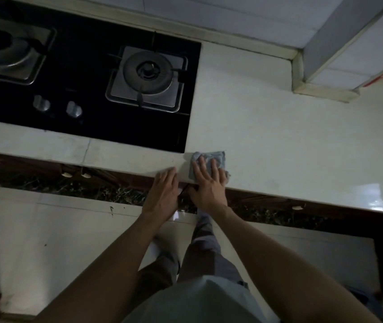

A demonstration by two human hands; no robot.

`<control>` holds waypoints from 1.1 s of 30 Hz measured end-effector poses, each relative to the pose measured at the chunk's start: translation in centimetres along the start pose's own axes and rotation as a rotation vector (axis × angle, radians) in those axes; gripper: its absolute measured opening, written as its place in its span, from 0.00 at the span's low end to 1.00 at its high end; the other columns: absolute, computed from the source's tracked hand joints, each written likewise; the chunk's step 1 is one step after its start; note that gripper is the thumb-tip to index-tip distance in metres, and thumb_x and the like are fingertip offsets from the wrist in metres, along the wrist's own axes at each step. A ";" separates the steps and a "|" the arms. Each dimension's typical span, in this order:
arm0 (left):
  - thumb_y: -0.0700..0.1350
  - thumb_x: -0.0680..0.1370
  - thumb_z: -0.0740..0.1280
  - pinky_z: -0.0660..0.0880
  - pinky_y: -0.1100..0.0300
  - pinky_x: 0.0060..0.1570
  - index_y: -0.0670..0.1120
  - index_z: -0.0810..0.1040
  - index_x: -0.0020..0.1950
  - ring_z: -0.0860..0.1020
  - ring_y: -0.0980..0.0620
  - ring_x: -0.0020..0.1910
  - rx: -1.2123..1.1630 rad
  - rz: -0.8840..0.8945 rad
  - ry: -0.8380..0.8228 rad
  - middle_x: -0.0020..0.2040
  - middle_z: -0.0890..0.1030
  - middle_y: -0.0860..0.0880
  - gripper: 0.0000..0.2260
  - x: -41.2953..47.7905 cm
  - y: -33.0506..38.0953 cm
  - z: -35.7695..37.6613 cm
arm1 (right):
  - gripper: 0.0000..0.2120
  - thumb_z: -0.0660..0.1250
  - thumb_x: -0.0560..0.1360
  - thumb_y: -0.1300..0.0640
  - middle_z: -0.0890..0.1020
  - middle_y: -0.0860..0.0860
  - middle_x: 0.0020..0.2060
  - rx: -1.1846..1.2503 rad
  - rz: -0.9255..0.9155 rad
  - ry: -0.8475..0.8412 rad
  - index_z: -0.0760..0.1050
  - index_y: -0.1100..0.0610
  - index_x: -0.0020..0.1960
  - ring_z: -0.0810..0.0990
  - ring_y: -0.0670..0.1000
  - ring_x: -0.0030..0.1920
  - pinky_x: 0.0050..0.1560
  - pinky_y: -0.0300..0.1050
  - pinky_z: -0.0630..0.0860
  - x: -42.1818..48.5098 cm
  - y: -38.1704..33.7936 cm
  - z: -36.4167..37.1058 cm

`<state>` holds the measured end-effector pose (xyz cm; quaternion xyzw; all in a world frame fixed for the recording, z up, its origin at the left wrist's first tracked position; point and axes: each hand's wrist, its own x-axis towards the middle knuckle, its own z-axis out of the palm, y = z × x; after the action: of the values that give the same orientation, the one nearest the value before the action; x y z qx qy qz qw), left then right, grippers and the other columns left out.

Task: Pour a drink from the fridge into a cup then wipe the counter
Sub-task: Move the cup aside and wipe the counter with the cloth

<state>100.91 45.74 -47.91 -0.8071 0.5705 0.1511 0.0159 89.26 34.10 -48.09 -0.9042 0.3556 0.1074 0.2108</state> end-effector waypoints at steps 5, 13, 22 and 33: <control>0.46 0.79 0.60 0.55 0.46 0.76 0.36 0.59 0.77 0.57 0.42 0.78 0.004 0.025 -0.046 0.77 0.62 0.39 0.29 0.5 0.0 0.2 | 0.37 0.48 0.73 0.38 0.43 0.48 0.79 -0.043 -0.058 -0.007 0.45 0.48 0.80 0.34 0.57 0.77 0.76 0.59 0.36 -1.2 -2.6 1.3; 0.44 0.79 0.60 0.58 0.48 0.75 0.37 0.64 0.76 0.61 0.43 0.76 0.018 0.033 -0.041 0.76 0.64 0.39 0.26 0.3 -0.3 -0.9 | 0.33 0.45 0.75 0.42 0.46 0.48 0.79 -0.071 -0.095 -0.026 0.47 0.46 0.79 0.37 0.56 0.78 0.76 0.59 0.39 -0.4 -2.0 0.0; 0.42 0.78 0.61 0.69 0.52 0.67 0.43 0.75 0.63 0.71 0.46 0.64 -0.032 0.103 0.002 0.63 0.75 0.43 0.14 3.2 0.0 -1.9 | 0.30 0.48 0.79 0.42 0.47 0.48 0.79 -0.151 -0.144 -0.054 0.48 0.47 0.79 0.40 0.57 0.78 0.75 0.56 0.37 4.2 -0.1 -2.5; 0.39 0.70 0.57 0.78 0.53 0.59 0.34 0.81 0.55 0.81 0.41 0.55 -0.072 0.168 0.115 0.53 0.83 0.36 0.20 8.7 2.4 -2.9 | 0.31 0.53 0.79 0.43 0.45 0.47 0.79 -0.184 -0.173 -0.072 0.46 0.45 0.79 0.40 0.57 0.78 0.76 0.57 0.39 12.6 2.5 -6.6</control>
<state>101.95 36.36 -47.10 -0.7637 0.6304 0.1260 -0.0588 96.99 21.89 -47.31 -0.9425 0.2573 0.1535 0.1484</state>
